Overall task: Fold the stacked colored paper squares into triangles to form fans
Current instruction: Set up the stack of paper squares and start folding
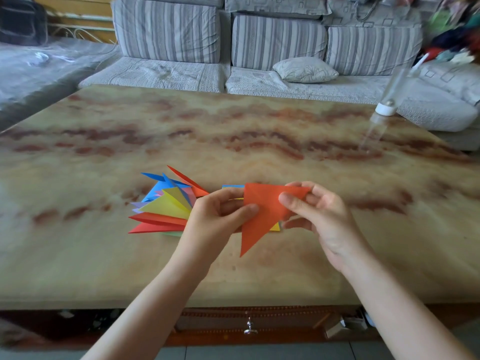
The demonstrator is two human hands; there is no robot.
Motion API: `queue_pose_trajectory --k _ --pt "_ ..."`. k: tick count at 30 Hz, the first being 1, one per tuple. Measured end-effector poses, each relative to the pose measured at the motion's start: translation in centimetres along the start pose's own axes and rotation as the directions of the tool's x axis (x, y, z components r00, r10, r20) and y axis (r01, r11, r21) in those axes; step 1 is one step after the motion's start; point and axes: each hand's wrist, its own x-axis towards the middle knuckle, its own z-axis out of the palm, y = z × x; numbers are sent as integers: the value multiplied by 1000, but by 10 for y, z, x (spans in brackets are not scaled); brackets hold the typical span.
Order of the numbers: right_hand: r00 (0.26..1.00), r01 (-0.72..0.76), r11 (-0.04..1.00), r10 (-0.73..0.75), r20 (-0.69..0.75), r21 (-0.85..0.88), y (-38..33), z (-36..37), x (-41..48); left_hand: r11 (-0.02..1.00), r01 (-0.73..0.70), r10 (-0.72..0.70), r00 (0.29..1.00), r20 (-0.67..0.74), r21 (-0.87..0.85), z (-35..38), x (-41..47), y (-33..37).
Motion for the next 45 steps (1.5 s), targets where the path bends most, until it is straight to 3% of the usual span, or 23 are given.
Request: queue_pose_trajectory --k 4,29,45 --pt "992 -93 995 91 86 20 4 11 -7 994 5 -11 998 -55 -109 3 -2 -1" --pt "999 -26 994 22 -40 -104 -2 6 -6 999 3 -9 991 -131 -41 6 -4 10" --pt "998 -59 997 59 -9 41 -7 14 -13 994 -28 12 989 -145 -108 11 -8 14"
